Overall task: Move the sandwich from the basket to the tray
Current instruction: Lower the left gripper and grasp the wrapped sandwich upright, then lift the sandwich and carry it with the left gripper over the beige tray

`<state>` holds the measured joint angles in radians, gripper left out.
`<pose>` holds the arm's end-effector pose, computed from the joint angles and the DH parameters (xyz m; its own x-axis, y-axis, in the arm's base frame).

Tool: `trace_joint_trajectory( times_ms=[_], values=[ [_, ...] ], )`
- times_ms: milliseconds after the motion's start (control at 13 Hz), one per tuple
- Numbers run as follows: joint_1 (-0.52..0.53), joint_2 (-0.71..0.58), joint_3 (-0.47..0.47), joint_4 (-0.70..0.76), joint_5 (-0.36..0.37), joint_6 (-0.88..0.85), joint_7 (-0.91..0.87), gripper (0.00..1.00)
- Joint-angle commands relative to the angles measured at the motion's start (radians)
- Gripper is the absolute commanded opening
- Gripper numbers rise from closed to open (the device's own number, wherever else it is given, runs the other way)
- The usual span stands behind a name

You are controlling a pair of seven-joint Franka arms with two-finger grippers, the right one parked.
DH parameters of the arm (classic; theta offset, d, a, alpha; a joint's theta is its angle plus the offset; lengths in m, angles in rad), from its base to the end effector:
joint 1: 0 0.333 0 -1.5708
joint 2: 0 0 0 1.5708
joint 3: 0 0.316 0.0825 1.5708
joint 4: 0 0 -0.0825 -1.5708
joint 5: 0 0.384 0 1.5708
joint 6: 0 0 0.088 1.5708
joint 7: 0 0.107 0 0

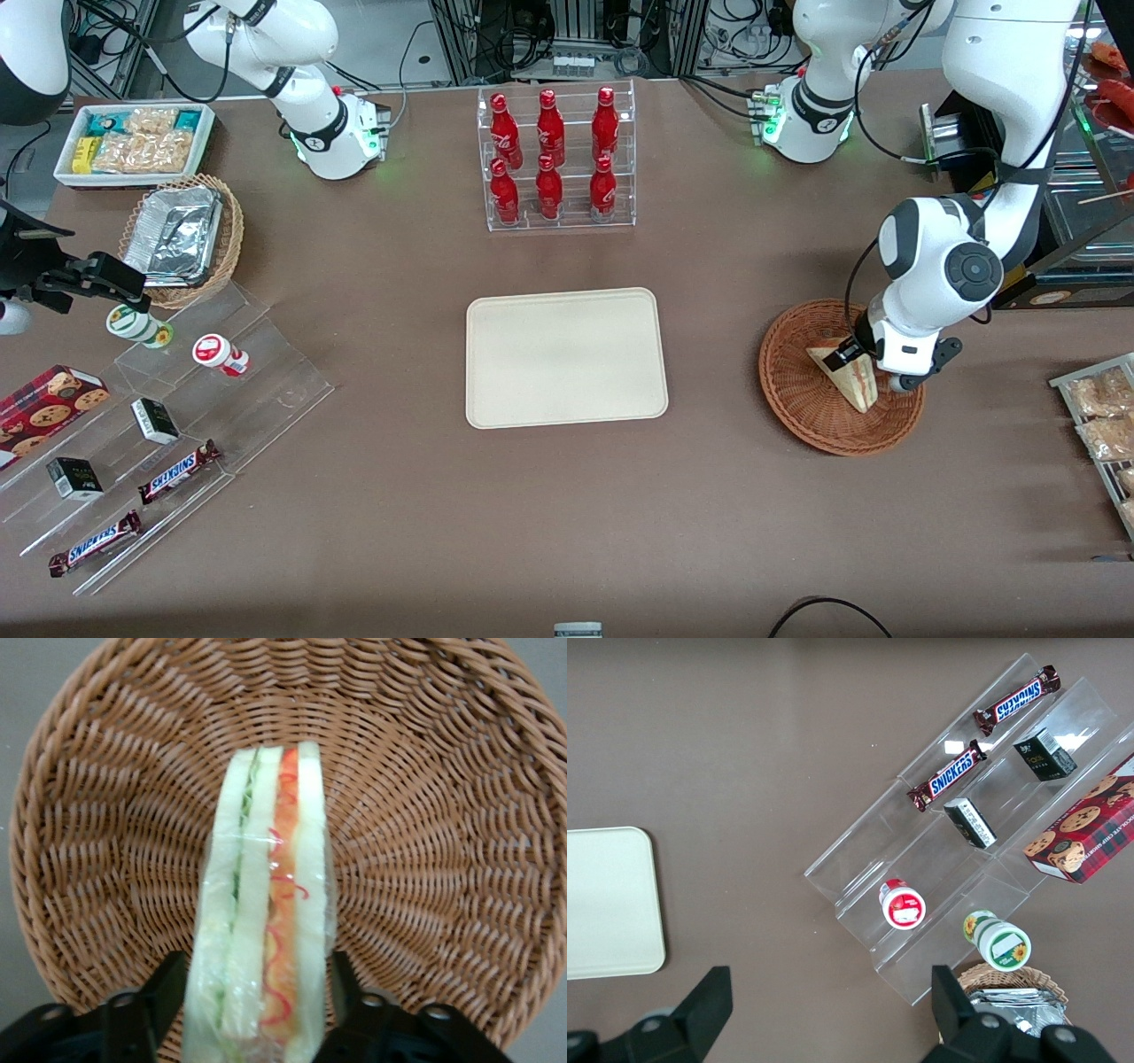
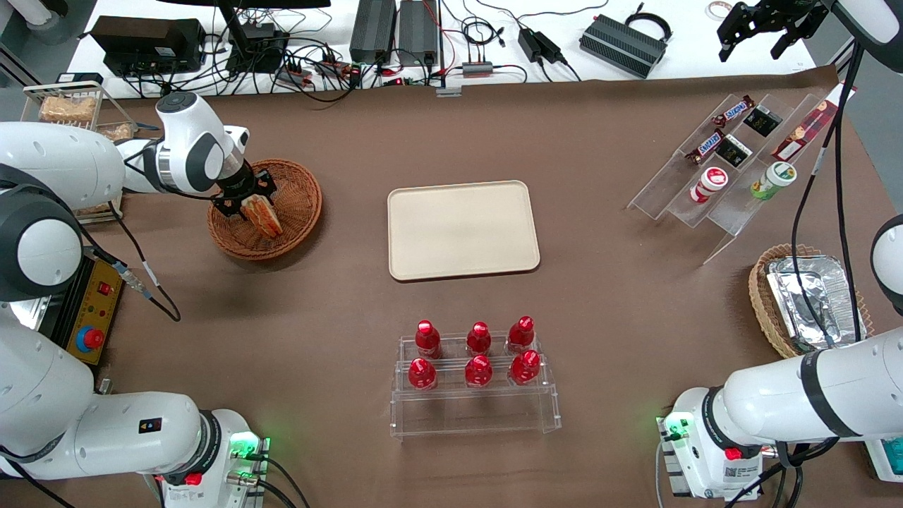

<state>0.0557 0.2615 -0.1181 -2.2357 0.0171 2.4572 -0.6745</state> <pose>0.5407 -0.0342 0.2500 0.8234 0.5660 -0.0422 0.5662 -0.8243 -0.0079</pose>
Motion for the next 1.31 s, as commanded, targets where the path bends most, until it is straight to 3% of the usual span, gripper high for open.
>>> trace_joint_trajectory(
  times_ms=[0,231,462,769,1231],
  values=[
    [0.003,-0.004,0.002,0.021,0.076,-0.032,-0.013,0.00],
    [-0.026,-0.018,-0.017,0.095,0.099,-0.168,0.001,0.00],
    [-0.127,-0.008,-0.021,0.194,0.103,-0.337,0.081,0.00],
    [-0.293,0.039,-0.025,0.261,0.035,-0.343,0.066,0.00],
    [-0.523,0.225,-0.025,0.499,0.029,-0.369,-0.074,0.00]
  ],
)
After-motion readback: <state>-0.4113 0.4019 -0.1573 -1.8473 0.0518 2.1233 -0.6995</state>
